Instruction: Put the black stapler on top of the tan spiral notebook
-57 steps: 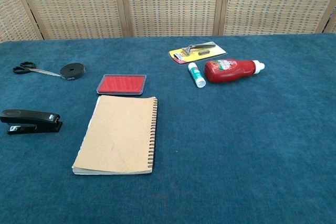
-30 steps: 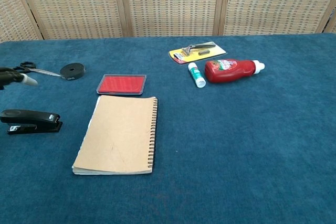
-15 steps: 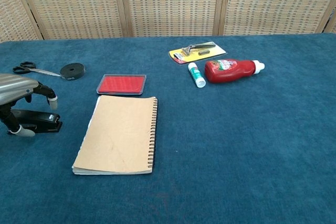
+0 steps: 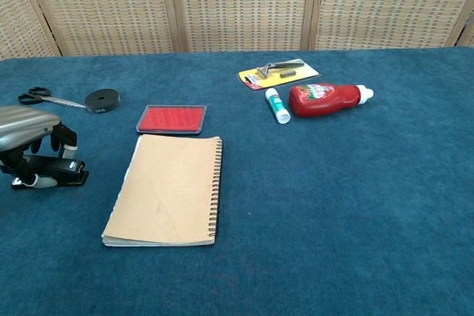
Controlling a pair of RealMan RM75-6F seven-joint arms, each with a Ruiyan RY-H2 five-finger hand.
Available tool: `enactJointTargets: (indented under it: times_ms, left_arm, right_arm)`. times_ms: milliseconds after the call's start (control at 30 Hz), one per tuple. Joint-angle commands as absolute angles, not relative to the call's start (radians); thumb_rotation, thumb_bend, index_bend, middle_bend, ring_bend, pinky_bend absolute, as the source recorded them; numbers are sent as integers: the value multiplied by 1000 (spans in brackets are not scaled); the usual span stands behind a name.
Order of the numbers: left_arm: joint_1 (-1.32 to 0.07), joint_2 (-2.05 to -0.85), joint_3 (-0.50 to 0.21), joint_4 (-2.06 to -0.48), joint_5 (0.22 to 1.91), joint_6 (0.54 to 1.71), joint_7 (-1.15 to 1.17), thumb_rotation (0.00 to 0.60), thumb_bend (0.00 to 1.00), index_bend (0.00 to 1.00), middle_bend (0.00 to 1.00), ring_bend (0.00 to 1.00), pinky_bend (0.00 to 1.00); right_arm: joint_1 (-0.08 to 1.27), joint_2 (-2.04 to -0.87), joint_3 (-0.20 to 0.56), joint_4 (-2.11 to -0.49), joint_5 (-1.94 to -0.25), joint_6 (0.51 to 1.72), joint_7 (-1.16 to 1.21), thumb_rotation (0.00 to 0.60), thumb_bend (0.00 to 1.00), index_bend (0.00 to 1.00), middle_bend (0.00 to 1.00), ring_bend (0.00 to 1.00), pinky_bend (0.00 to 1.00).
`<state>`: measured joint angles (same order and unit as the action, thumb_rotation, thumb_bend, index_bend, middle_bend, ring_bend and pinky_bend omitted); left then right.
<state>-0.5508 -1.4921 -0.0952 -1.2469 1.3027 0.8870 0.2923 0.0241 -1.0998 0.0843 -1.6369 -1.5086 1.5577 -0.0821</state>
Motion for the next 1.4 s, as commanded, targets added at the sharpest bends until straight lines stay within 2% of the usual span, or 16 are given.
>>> enactJointTargets:
  times_ms: [33,200,467,733,800,900,1067,1400]
  left_arm:
    - [-552,-1487,-94,-1252,1305,900,293,600,311,622,545,428,493]
    - [-551,-1451,-96,-1300,1320,932,290,600,315,632,553,437,501]
    - [-579,-1335,-102,-1489,1408,990,319,600,322,660,577,460,510]
    - [-659,-1354,-99,-1553,1535,1008,540,600,365,683,595,481,523]
    - [-701,-1394,-91,-1520,1599,994,657,600,364,683,595,481,523]
    - [-741,-1455,-78,-1450,1635,963,694,600,365,683,595,481,523]
    - [-804,-1524,-18,-1312,1747,942,611,600,370,683,595,481,523]
    - [-838,-1613,65,-1142,1865,1011,441,600,368,681,586,481,522]
  right_arm:
    - [25,-1099,85,-1636,-1507,1556,-80,600,0,0,0,0,0]
    - [25,-1098,85,-1637,-1503,1553,-77,600,0,0,0,0,0]
    - [26,-1097,82,-1639,-1506,1551,-78,600,0,0,0,0,0]
    - [25,-1095,86,-1639,-1495,1550,-74,600,0,0,0,0,0]
    - [26,-1092,87,-1639,-1490,1544,-67,600,0,0,0,0,0]
    - [26,-1090,85,-1640,-1493,1546,-63,600,0,0,0,0,0]
    - [23,-1091,83,-1639,-1502,1555,-65,600,0,0,0,0,0]
    - [24,-1087,91,-1635,-1482,1547,-48,600,0,0,0,0,0]
